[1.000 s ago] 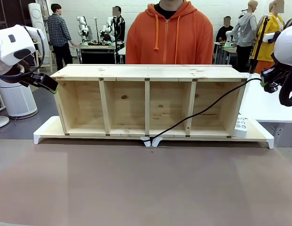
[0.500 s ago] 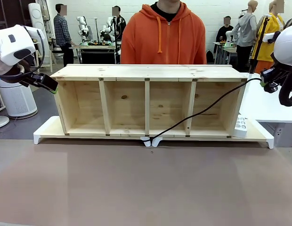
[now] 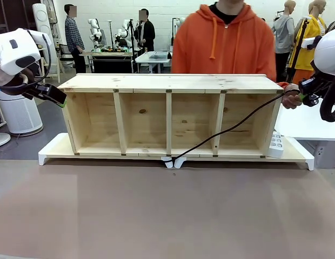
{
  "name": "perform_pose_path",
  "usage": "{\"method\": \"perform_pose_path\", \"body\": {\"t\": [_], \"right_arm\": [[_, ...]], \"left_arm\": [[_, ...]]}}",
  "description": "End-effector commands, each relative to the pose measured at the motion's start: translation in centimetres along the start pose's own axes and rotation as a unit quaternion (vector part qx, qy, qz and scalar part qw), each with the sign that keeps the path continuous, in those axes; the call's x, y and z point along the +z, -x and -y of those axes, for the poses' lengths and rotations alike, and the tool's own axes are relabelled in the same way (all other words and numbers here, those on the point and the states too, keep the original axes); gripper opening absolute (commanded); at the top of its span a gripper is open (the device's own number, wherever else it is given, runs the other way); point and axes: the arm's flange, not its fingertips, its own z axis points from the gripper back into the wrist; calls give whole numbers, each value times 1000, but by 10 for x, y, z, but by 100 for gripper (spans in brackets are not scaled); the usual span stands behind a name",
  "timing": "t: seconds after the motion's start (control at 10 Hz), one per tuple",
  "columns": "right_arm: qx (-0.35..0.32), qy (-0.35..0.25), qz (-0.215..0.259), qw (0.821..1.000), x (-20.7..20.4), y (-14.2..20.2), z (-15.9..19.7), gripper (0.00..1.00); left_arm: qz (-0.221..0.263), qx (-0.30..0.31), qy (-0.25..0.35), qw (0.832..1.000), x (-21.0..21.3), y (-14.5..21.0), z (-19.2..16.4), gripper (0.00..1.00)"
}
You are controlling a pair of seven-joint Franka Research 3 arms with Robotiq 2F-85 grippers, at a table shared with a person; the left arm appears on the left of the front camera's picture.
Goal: Perform cable management.
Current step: Release the Power Cable when the human grasps it.
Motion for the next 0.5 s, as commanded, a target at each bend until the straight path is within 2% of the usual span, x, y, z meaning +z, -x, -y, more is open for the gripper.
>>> {"method": "perform_pose_path", "body": {"t": [0.0, 0.4], "right_arm": [[-1, -1, 4, 1000, 0, 2, 1, 16], [-1, -1, 4, 1000, 0, 2, 1, 16]], "left_arm": [[2, 0, -1, 1000, 0, -1, 0, 100], [2, 0, -1, 1000, 0, -1, 0, 100]]}}
